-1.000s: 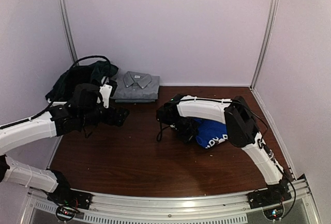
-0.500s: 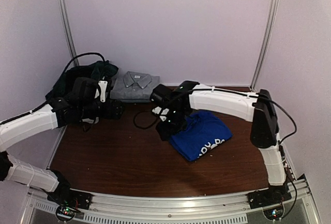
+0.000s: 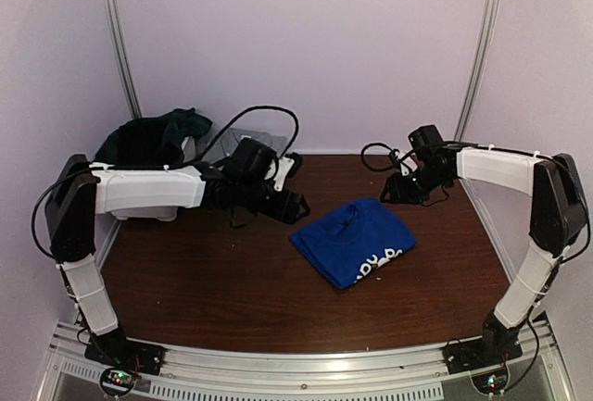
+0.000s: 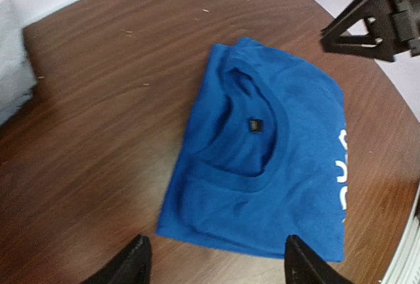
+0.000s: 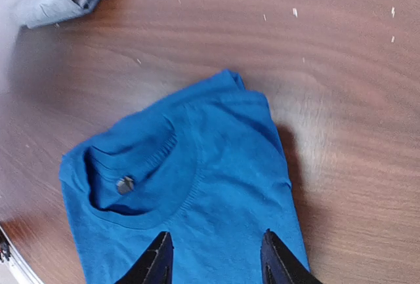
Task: Fold and stack the mixed laundry pile
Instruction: Move the square-folded T-shirt to the center of the board.
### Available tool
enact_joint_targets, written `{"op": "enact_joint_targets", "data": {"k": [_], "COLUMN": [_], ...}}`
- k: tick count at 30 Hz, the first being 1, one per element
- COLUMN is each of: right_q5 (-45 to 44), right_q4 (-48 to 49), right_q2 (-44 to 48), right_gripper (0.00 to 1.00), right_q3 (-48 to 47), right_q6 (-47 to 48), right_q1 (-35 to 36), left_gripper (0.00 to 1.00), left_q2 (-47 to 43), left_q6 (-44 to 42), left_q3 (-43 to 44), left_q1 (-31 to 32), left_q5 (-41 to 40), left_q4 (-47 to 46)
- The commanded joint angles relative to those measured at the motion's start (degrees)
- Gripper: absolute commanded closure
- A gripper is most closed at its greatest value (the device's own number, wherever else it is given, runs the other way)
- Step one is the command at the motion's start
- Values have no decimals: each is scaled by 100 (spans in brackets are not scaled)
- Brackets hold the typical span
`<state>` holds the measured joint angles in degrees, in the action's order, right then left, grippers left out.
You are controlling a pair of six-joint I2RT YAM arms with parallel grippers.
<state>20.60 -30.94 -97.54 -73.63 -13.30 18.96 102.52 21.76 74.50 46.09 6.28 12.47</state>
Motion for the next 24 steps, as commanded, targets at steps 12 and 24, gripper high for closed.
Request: {"op": "enact_joint_targets", "data": {"k": [12,24], "right_q5": [738,525], "right_q4": [1656,1136], "right_q2": [324,1964], "right_gripper": [62,57], "right_q3": [2438,2718], "right_q6": [-707,-924], "right_q1": [556,829], "left_gripper": [56,49], "left_q2": [1591,77], "left_q6": [-6,-261], "left_q3": [642,-573], "left_q1": [97,-644], "left_q5": [398,310], "left_q4": [91,-147]}}
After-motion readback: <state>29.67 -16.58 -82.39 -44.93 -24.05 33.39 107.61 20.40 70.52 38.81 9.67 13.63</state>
